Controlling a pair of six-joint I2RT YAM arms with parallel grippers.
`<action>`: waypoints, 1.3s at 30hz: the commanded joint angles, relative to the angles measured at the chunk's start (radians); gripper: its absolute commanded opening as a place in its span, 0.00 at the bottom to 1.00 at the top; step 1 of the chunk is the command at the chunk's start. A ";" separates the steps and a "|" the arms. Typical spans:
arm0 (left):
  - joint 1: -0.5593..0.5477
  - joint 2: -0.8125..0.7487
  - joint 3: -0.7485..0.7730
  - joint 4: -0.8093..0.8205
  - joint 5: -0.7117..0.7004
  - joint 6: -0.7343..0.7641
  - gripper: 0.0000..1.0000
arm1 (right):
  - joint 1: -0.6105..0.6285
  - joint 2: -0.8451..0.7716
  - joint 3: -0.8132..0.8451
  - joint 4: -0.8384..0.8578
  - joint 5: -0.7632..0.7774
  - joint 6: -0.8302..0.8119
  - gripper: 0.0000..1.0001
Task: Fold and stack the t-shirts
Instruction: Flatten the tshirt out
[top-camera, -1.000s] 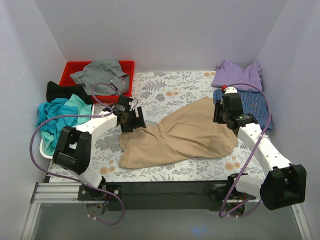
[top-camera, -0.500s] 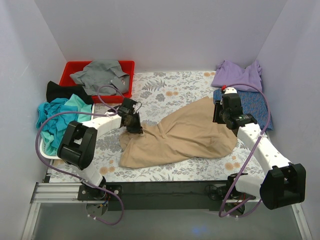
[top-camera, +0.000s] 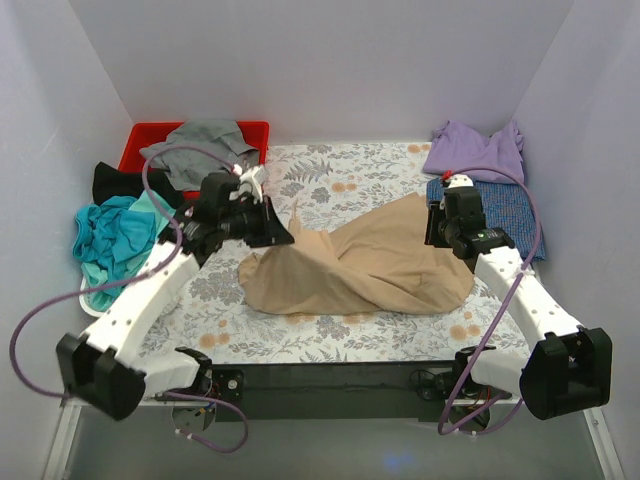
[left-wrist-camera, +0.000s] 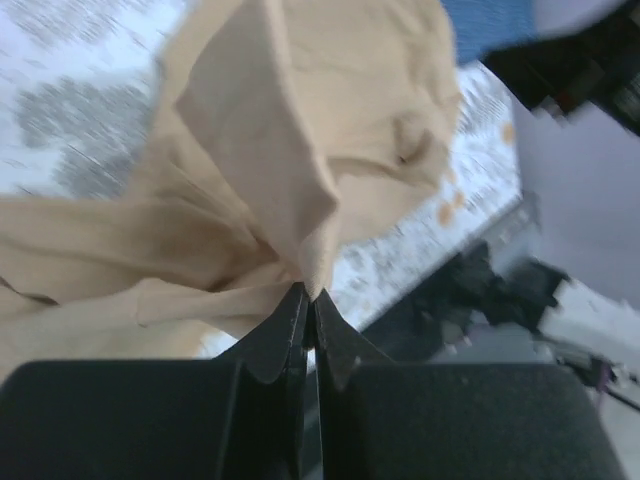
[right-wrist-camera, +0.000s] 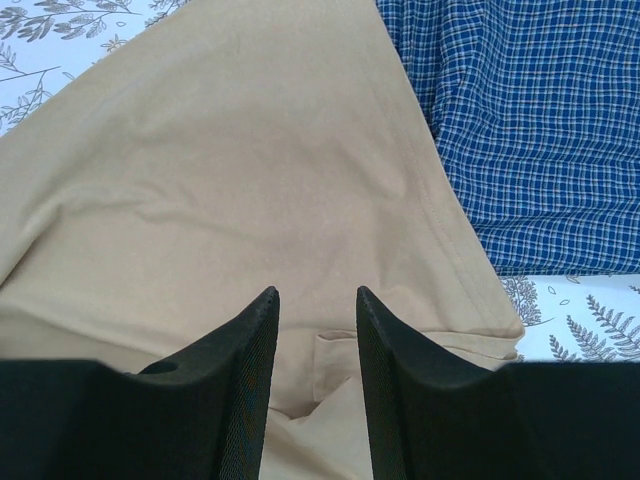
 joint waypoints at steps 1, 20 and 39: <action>-0.056 -0.167 -0.185 -0.170 0.218 -0.074 0.00 | 0.003 -0.033 -0.012 0.029 -0.038 -0.012 0.43; -0.174 -0.165 -0.268 -0.243 -0.343 -0.259 0.92 | 0.003 0.061 0.032 0.029 0.012 -0.054 0.44; -0.174 0.140 -0.279 0.004 -0.433 -0.285 0.93 | 0.002 0.213 0.074 0.064 -0.048 -0.037 0.44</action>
